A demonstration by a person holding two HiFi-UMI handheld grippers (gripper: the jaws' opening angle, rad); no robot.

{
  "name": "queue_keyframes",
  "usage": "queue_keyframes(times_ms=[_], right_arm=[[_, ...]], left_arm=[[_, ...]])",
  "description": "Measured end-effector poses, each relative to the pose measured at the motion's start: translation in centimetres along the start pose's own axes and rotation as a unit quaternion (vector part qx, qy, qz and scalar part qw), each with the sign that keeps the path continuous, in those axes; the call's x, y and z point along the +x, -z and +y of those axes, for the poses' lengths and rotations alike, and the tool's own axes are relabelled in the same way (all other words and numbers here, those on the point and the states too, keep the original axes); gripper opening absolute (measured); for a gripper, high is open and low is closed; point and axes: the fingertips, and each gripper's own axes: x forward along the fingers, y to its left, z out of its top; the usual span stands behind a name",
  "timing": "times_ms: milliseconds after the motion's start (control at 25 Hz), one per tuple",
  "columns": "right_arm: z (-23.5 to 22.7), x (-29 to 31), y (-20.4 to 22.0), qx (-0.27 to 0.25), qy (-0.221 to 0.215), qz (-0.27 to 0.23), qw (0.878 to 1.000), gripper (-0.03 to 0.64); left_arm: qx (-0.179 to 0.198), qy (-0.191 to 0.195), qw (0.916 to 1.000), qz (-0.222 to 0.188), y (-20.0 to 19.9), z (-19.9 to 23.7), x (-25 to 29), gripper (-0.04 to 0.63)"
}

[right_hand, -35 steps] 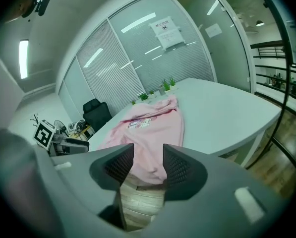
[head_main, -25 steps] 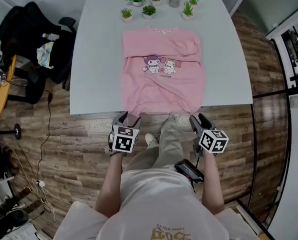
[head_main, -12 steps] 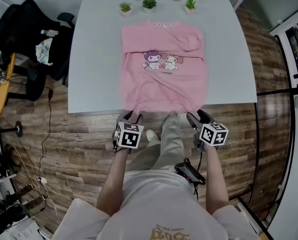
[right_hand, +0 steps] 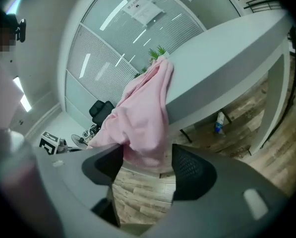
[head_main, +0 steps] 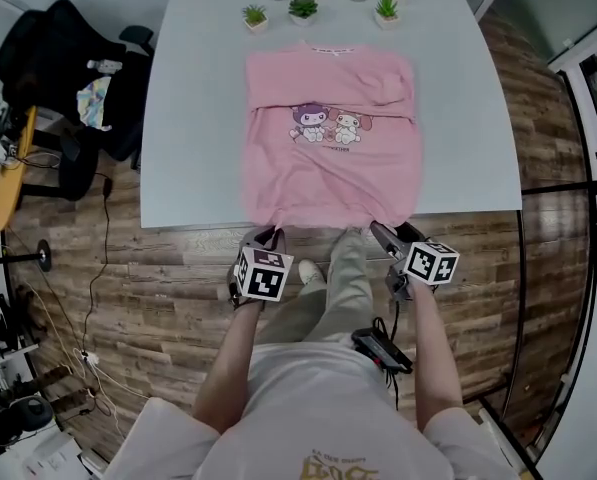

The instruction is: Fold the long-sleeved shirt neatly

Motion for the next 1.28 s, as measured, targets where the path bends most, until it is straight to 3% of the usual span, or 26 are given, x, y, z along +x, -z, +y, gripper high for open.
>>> queue_keyframes(times_ms=[160, 280, 1000, 1280], right_arm=[[0.2, 0.0, 0.0, -0.008, -0.004, 0.0, 1.0, 0.127], [1.0, -0.7, -0.2, -0.005, -0.012, -0.004, 1.0, 0.058], [6.9, -6.0, -4.2, -0.113, 0.008, -0.016, 0.993, 0.041], [10.2, -7.3, -6.9, -0.109, 0.008, -0.04, 0.993, 0.041]], left_arm=[[0.001, 0.005, 1.0, 0.001, -0.1, 0.0, -0.3, 0.023], [0.005, 0.013, 0.9999, -0.005, -0.4, 0.0, -0.7, 0.023], [-0.011, 0.031, 0.998, -0.054, -4.1, 1.4, -6.4, 0.023], [-0.018, 0.024, 0.9955, -0.09, -6.7, 3.0, -9.1, 0.023]])
